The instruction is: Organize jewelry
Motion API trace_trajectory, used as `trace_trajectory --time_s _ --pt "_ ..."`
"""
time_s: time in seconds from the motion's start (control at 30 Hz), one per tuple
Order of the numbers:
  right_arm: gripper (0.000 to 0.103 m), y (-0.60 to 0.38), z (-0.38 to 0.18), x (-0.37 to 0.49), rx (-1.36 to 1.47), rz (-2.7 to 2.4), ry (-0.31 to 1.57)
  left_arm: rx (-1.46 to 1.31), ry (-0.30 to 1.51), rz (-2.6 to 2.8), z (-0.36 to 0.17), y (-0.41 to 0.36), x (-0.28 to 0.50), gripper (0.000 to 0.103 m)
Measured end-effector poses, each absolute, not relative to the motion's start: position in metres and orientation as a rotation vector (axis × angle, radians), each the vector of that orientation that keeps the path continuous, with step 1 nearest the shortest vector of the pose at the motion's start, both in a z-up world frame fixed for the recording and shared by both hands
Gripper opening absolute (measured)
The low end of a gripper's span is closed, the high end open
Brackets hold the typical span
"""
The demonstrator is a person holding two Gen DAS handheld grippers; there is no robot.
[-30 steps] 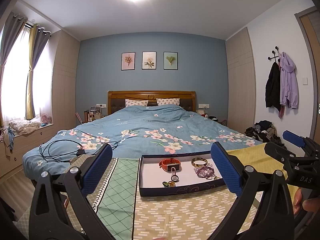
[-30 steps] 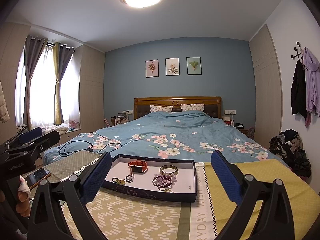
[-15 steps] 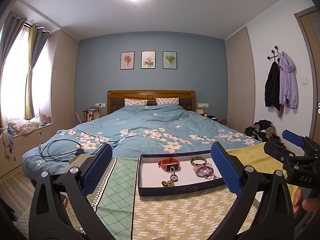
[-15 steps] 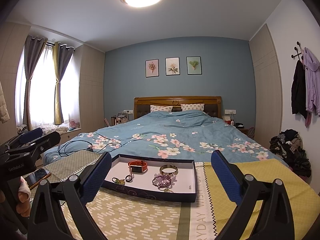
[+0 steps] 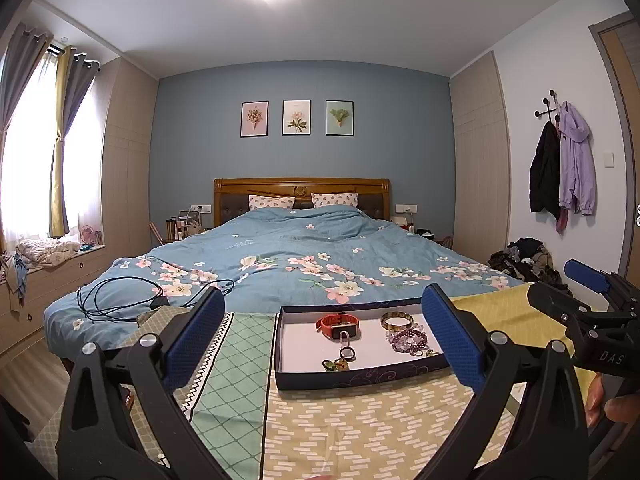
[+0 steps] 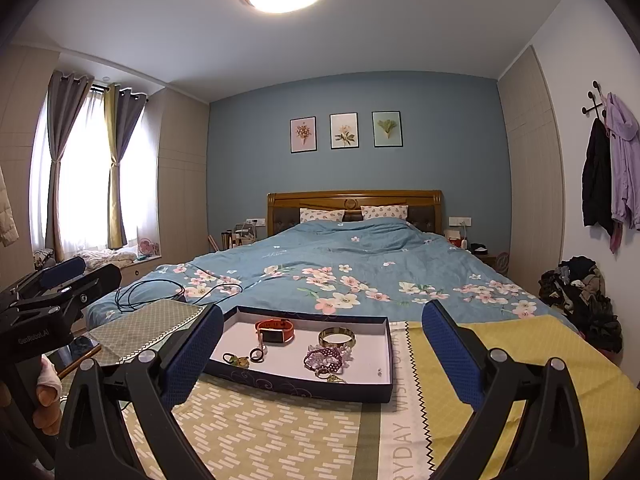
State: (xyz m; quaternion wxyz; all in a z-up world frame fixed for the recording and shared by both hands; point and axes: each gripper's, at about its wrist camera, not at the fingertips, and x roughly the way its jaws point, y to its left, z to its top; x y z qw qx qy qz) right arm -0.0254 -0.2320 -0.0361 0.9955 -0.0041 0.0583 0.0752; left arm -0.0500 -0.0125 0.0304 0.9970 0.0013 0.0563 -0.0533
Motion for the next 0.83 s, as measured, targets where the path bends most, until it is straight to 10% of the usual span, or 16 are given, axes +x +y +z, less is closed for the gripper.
trace_trajectory --time_s 0.83 --pt "0.096 -0.256 -0.053 0.010 -0.029 0.086 0.304 0.021 0.293 -0.082 0.005 -0.005 -0.007 0.097"
